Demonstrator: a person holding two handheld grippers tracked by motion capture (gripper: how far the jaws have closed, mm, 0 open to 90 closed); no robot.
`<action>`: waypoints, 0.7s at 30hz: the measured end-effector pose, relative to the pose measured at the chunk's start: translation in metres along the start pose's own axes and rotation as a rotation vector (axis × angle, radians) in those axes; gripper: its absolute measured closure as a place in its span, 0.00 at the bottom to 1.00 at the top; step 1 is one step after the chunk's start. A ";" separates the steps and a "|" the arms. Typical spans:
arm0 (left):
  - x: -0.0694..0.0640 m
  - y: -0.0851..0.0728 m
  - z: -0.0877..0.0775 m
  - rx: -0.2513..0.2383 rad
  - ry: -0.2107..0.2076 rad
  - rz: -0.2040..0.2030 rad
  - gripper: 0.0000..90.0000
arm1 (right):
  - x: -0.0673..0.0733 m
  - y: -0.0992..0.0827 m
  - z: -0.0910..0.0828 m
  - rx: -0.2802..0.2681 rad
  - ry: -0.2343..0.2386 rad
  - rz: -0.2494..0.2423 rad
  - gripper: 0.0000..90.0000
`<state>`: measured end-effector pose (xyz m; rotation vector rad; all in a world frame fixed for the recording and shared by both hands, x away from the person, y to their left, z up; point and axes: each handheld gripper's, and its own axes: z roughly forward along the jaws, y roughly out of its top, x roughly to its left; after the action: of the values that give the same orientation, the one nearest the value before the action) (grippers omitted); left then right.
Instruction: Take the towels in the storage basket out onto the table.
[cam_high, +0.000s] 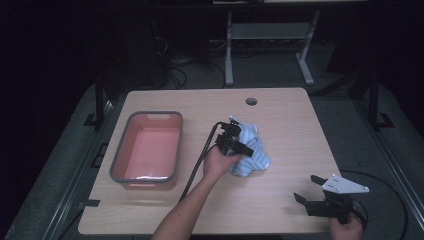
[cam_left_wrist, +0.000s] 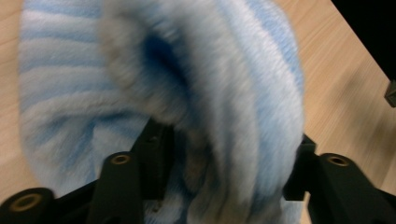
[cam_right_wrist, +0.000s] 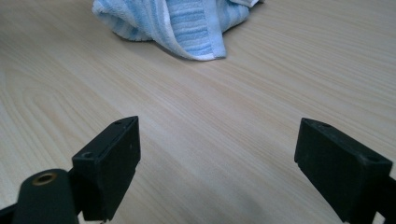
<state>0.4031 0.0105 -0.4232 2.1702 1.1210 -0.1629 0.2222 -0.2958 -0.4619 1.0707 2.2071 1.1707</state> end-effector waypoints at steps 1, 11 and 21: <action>0.001 -0.002 -0.002 -0.005 0.003 0.000 0.49 | 0.000 0.000 0.000 0.000 0.003 0.002 0.15; 0.005 -0.009 -0.024 -0.064 -0.020 0.012 0.38 | -0.001 0.001 0.000 0.009 -0.010 -0.003 0.15; 0.005 -0.018 -0.040 -0.105 -0.016 0.031 0.36 | -0.001 0.001 0.000 0.010 -0.018 -0.009 0.15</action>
<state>0.3850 0.0460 -0.4039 2.0889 1.0625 -0.1045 0.2237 -0.2963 -0.4612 1.0699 2.2041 1.1424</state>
